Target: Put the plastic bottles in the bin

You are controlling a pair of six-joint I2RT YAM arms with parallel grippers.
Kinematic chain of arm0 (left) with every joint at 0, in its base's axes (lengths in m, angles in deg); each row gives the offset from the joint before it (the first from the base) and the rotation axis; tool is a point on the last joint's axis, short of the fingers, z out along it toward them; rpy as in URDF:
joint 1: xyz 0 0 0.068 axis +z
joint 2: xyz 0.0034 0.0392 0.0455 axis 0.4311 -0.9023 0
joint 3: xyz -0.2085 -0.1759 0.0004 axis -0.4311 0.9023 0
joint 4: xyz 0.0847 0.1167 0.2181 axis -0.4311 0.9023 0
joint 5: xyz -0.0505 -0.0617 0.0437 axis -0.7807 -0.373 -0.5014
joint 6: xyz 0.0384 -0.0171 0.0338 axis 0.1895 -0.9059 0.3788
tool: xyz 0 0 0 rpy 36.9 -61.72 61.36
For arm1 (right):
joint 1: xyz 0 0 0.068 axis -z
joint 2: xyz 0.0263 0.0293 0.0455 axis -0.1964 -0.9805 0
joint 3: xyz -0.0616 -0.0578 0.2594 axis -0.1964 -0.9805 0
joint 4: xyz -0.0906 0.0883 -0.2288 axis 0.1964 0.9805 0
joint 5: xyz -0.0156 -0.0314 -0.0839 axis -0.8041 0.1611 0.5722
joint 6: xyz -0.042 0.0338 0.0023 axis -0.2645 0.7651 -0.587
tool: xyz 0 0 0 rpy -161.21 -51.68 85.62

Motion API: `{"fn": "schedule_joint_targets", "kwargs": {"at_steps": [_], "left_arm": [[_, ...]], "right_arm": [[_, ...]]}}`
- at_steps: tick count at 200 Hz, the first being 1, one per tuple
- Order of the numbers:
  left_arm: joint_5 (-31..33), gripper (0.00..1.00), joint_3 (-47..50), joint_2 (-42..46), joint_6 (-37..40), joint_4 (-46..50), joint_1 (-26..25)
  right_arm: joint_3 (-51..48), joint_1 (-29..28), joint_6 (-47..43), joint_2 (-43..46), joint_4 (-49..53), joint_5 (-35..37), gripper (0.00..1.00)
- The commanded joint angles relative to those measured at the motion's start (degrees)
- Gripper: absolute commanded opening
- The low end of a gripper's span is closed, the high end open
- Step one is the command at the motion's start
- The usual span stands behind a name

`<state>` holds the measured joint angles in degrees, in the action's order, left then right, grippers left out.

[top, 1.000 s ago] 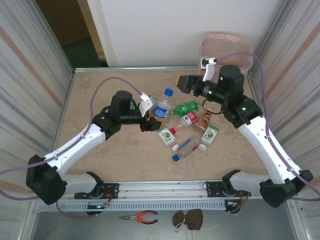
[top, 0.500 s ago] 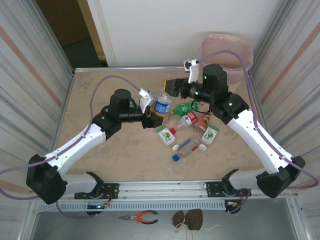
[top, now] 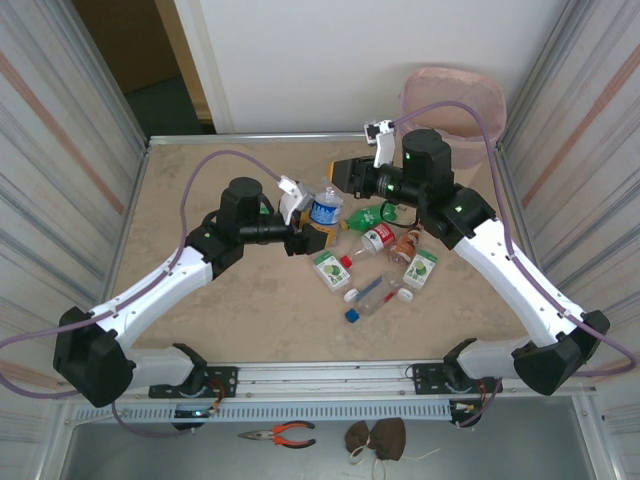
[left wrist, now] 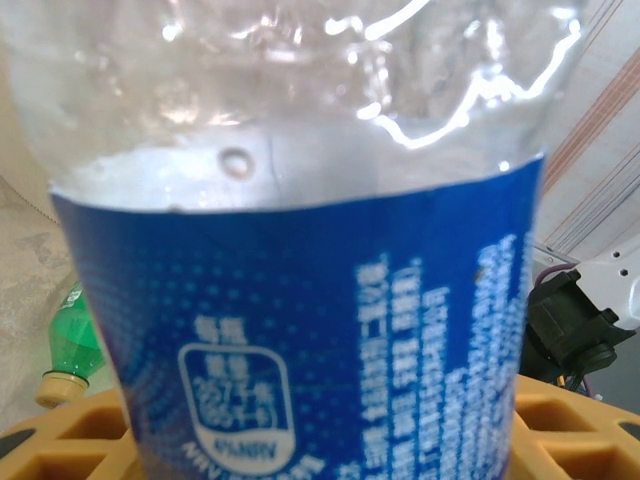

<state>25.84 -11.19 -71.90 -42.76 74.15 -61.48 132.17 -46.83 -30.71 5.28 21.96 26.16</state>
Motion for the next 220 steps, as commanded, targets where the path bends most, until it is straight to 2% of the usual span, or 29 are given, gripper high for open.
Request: {"fn": "schedule_joint_targets", "kwargs": {"at_steps": [1, 50, 75, 103, 142, 184, 220], "left_arm": [[-1.01, 0.52, -0.56, 0.06, -0.47, -1.93, 0.52], [-0.39, 0.70, 0.58, 1.34, -1.10, -4.54, 0.45], [0.66, 0.74, 1.23, 2.98, -1.18, -5.05, 0.52], [3.30, 0.75, 2.22, 5.03, -0.69, -3.96, 0.52], [5.30, 0.75, 3.36, 7.88, -0.46, -2.54, 0.51], [6.81, 0.75, 3.95, 10.18, -0.37, -1.01, 0.48], [8.13, 0.75, 4.57, 11.73, -0.34, -0.39, 0.52]], "right_arm": [[2.62, -0.46, -0.91, -0.27, 0.38, 1.43, 0.27], [4.52, -0.06, -2.10, -0.02, 1.88, 5.58, 0.26], [8.01, 2.61, -2.95, -1.08, 4.45, 6.18, 0.25], [11.01, 8.14, -3.45, -1.73, 4.86, 6.00, 0.25], [17.38, 18.63, -4.48, -4.20, 4.30, 6.53, 0.25], [26.26, 27.66, -6.63, -10.27, 3.40, 7.39, 0.25], [33.94, 32.45, -9.49, -18.11, 4.82, 7.22, 0.26]]}}
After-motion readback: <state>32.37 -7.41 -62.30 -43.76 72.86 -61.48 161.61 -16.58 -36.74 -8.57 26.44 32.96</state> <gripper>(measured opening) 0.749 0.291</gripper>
